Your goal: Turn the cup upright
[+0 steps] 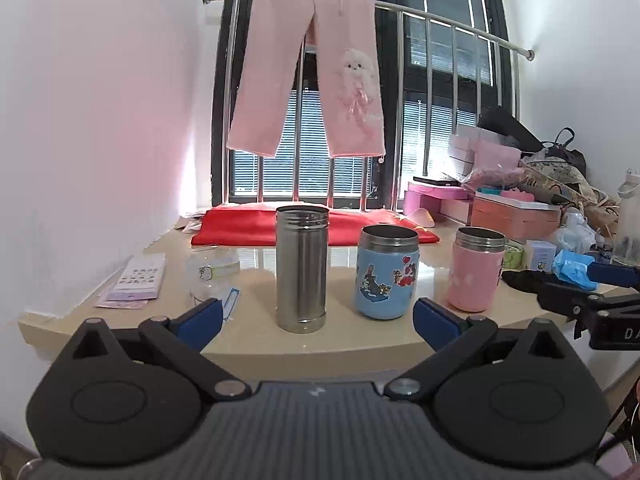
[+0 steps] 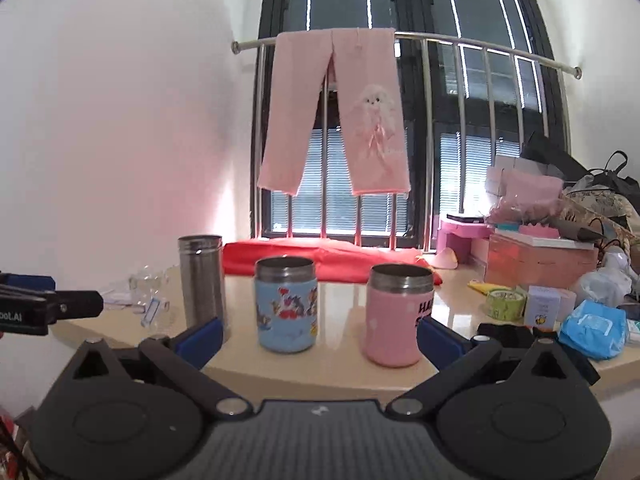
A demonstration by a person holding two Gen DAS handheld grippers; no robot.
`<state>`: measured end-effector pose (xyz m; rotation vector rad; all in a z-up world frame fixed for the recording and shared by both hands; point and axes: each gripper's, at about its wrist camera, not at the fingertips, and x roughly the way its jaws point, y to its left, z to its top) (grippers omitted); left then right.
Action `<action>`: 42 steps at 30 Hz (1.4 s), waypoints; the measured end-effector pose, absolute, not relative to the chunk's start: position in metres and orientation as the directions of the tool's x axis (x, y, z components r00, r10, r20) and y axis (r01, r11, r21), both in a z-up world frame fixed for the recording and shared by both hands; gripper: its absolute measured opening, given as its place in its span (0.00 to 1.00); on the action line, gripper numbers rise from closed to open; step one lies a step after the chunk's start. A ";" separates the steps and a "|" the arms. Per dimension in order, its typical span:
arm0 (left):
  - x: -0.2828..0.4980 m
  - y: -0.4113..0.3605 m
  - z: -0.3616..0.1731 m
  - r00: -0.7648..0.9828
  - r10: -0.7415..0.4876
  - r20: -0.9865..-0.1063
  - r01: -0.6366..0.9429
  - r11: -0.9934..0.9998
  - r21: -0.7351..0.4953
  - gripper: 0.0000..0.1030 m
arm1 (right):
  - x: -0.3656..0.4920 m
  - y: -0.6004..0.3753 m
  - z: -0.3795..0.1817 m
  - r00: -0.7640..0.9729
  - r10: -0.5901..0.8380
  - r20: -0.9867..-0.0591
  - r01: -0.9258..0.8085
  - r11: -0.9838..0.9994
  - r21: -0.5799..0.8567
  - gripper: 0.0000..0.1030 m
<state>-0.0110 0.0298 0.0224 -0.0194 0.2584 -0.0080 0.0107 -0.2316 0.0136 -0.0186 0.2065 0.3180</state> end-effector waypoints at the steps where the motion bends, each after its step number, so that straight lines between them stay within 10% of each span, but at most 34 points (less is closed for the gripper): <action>1: -0.013 0.030 0.022 0.968 -0.017 -0.249 0.013 1.000 -0.017 1.00 | 0.010 -0.230 0.014 0.929 0.307 -0.206 -0.312 0.950 0.011 1.00; 42: -0.017 0.029 0.021 0.979 -0.029 -0.204 0.022 0.999 -0.036 1.00 | 0.005 -0.235 0.017 0.941 0.290 -0.176 -0.291 0.957 0.023 1.00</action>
